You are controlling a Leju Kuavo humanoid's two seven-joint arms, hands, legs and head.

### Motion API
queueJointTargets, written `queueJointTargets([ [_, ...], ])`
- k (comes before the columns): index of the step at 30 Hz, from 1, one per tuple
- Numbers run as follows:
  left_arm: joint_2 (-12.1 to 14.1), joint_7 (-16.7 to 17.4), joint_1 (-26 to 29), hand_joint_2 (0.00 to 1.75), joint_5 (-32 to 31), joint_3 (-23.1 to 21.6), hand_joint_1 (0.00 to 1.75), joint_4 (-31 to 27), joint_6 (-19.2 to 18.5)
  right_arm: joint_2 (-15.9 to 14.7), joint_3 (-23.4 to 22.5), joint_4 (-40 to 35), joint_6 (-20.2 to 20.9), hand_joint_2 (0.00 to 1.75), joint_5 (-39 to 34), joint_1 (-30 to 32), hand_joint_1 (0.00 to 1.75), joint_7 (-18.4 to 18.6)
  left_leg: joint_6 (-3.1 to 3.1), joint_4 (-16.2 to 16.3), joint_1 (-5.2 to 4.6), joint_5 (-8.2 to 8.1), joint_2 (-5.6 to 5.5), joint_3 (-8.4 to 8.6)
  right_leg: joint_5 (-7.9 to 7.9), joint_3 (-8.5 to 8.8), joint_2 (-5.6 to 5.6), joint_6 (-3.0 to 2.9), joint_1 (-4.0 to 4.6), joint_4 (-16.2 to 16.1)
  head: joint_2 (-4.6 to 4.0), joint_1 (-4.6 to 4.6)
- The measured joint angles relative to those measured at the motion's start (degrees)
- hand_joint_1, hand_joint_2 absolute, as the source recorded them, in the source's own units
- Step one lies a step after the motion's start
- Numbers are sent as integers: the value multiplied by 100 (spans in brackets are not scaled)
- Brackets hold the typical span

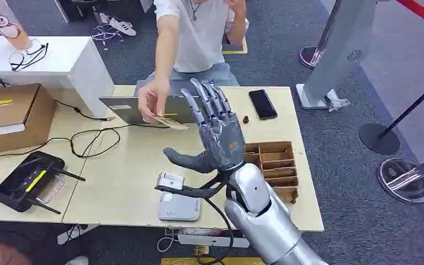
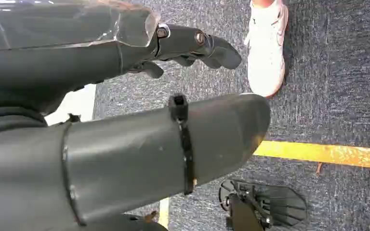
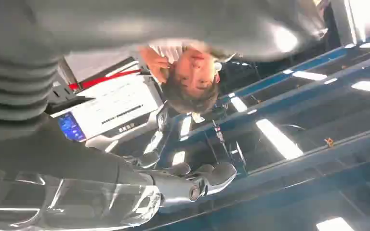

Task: Pass the card to the sensor for recognition and then transmit it.

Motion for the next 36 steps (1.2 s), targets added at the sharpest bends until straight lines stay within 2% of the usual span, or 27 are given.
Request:
queueJointTargets([
  [15, -2, 2, -1, 0, 11, 0, 0, 0, 13, 66, 0, 322, -22, 175, 179, -103, 0, 136, 0, 0, 0, 0, 0, 0, 0, 0, 0, 0, 0, 0, 0, -2],
  [20, -26, 52, -18, 0, -4, 0, 0, 0, 59, 120, 2, 503, 140, 175, 503, -264, 0, 330, 0, 0, 0, 0, 0, 0, 1, 0, 0, 0, 0, 0, 0, -2],
  [36, -68, 122, -79, 0, -28, -4, 0, 0, 81, 332, 7, 1161, 326, 175, 507, -625, 0, 424, 0, 0, 0, 1, 0, -1, 0, 0, 0, 0, 0, 0, 0, -2],
])
